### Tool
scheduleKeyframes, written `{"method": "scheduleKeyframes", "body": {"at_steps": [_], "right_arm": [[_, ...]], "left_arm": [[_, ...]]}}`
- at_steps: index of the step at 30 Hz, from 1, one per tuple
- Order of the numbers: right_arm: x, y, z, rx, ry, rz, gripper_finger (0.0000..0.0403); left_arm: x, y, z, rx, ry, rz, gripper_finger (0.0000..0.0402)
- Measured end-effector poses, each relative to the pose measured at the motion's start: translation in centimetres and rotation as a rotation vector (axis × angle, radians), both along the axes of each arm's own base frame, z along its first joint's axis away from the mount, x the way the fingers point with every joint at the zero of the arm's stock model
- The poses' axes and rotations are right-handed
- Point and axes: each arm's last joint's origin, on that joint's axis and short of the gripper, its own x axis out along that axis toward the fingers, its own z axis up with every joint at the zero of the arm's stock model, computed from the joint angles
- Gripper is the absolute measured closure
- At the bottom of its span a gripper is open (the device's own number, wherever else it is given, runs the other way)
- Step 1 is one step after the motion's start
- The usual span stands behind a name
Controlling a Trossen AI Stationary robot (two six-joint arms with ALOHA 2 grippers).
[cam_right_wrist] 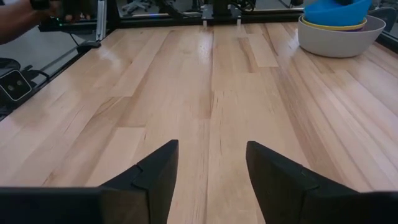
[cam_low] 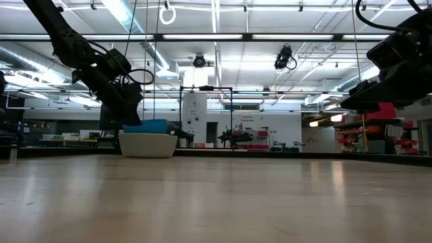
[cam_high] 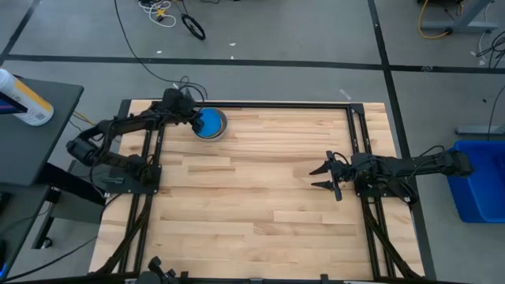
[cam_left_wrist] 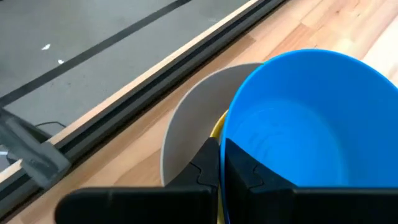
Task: Nest bowls inside each other
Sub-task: Stack the light blue bowl in the yellow bowl
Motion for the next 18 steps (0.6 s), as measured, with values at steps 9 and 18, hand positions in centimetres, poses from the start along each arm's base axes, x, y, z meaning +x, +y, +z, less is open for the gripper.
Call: {"method": "scheduleKeyframes", "body": {"at_steps": [9,18], "right_arm": [[0.0,0.0,0.0,0.003,0.000,-0.002,0.0190],[0.0,0.0,0.0,0.007,0.000,-0.002,0.0177]], "left_arm": [[0.5,0.5,-0.7,-0.069,0.054,-0.022,0.0396],[1.2,0.4,-0.6,-0.056,0.047,-0.052,0.0354]]}}
